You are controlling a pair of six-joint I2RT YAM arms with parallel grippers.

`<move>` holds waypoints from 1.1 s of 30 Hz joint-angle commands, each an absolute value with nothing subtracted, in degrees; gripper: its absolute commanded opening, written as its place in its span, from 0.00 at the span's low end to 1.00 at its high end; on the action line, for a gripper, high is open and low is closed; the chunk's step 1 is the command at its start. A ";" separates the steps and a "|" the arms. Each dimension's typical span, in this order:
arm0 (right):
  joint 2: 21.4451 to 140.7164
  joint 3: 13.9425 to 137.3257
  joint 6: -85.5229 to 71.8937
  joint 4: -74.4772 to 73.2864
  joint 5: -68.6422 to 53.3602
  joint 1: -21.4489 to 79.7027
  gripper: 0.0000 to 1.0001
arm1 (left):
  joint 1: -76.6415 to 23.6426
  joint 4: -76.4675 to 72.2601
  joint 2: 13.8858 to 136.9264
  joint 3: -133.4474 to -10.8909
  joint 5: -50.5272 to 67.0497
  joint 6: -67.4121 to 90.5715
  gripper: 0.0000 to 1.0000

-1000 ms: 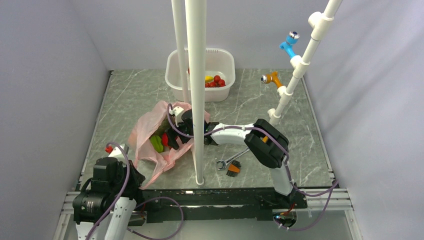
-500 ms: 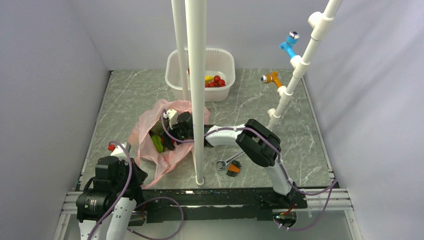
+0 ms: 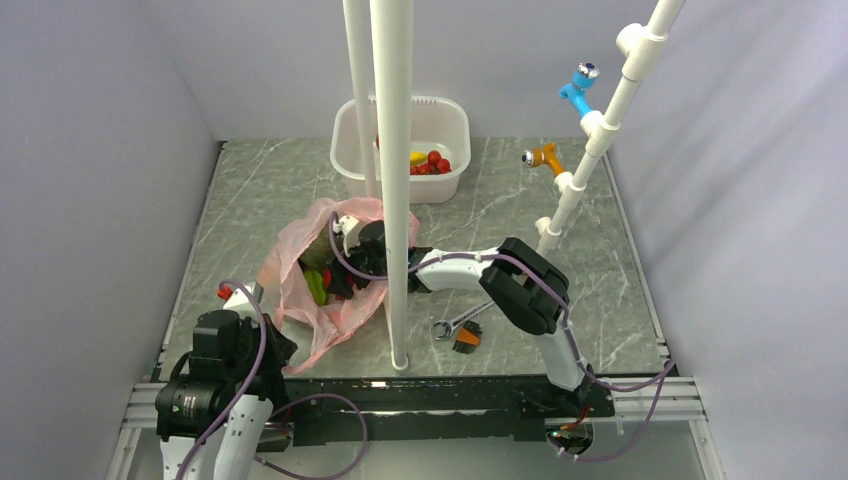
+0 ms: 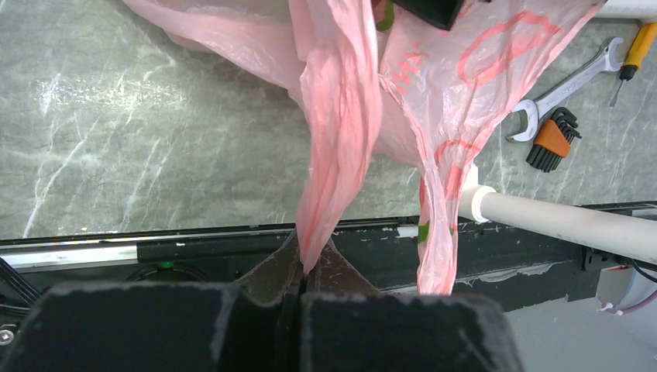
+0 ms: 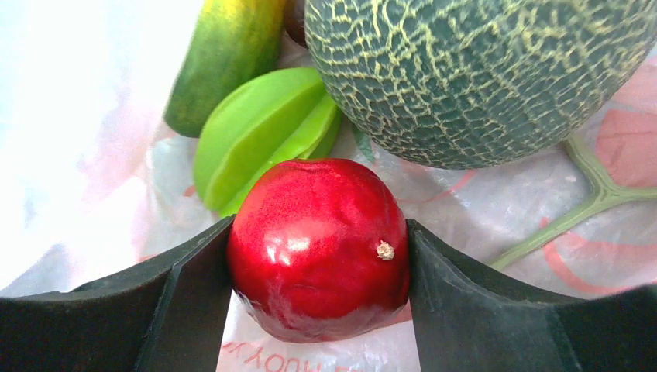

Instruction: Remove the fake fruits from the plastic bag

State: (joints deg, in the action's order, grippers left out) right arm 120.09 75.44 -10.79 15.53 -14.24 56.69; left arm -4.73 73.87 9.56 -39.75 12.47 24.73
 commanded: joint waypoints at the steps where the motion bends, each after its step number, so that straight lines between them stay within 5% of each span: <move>1: 113.09 76.12 -14.03 15.33 -19.80 54.56 0.34 | -4.83 71.61 9.85 -39.30 14.03 24.59 0.00; 20: 95.99 63.86 -29.92 26.51 -36.62 46.98 0.07 | -4.77 71.50 8.42 -39.24 14.36 24.08 0.00; 23: 93.94 64.73 -28.72 23.05 -38.07 45.61 0.00 | -4.70 71.62 8.20 -39.33 14.15 24.21 0.00; 33: 78.60 67.45 -18.85 6.38 -28.70 40.85 0.00 | -4.39 70.92 9.26 -38.76 14.64 24.46 0.00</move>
State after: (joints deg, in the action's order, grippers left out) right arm 85.93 64.45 -24.01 10.46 -33.78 41.82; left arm -4.69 73.10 8.47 -38.85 13.72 24.71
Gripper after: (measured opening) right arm 0.725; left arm 0.012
